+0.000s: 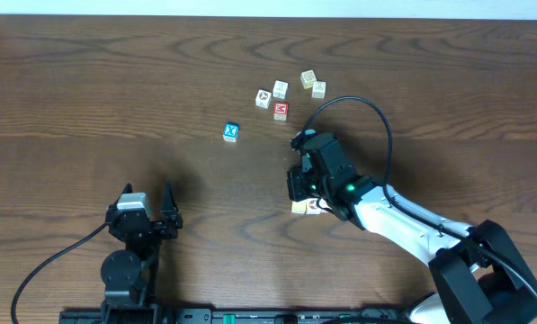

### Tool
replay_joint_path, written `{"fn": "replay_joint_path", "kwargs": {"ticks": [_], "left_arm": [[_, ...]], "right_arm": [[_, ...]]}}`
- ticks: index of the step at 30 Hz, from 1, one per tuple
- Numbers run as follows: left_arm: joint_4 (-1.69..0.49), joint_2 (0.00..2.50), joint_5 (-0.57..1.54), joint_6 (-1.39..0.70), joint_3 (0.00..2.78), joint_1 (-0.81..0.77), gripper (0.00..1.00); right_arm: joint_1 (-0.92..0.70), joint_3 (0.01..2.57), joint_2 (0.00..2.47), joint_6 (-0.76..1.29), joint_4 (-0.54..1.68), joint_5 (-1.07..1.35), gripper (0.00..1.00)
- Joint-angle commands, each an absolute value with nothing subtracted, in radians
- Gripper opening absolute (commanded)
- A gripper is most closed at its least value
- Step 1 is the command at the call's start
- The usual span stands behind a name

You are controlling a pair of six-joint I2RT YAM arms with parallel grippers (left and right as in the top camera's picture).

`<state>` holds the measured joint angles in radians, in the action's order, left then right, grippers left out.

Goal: Lift 4 blocks

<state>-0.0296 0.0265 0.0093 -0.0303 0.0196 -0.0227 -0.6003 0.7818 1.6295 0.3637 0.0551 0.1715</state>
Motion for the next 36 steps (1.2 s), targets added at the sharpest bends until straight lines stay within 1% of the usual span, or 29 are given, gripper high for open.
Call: {"fn": "replay_joint_path", "kwargs": {"ticks": [1,5,10,15,25,27,33,36], "left_arm": [[-0.074,0.026,-0.009,-0.043,0.004,-0.026,0.73],[-0.074,0.026,-0.009,-0.043,0.004,-0.026,0.74],[-0.074,0.026,-0.009,-0.043,0.004,-0.026,0.74],[-0.074,0.026,-0.009,-0.043,0.004,-0.026,0.73],[-0.074,0.026,-0.009,-0.043,0.004,-0.026,0.73],[-0.074,0.026,-0.009,-0.043,0.004,-0.026,0.74],[-0.073,0.026,-0.009,-0.043,0.004,-0.026,0.74],[-0.074,0.027,-0.009,-0.043,0.004,-0.026,0.74]], "right_arm": [[-0.65,0.802,1.639,0.345,0.091,0.27,0.01],[-0.697,0.802,1.639,0.36,0.149,0.253,0.01],[-0.743,0.802,1.639,0.386,0.222,0.144,0.01],[-0.753,0.802,1.639,0.439,0.263,0.054,0.01],[-0.754,0.802,1.639,0.448,0.266,0.042,0.01],[-0.756,0.802,1.639,0.44,0.265,0.054,0.01],[-0.771,0.802,1.639,0.314,0.199,0.214,0.01],[-0.782,0.802,1.639,0.277,0.199,0.282,0.01]]}}
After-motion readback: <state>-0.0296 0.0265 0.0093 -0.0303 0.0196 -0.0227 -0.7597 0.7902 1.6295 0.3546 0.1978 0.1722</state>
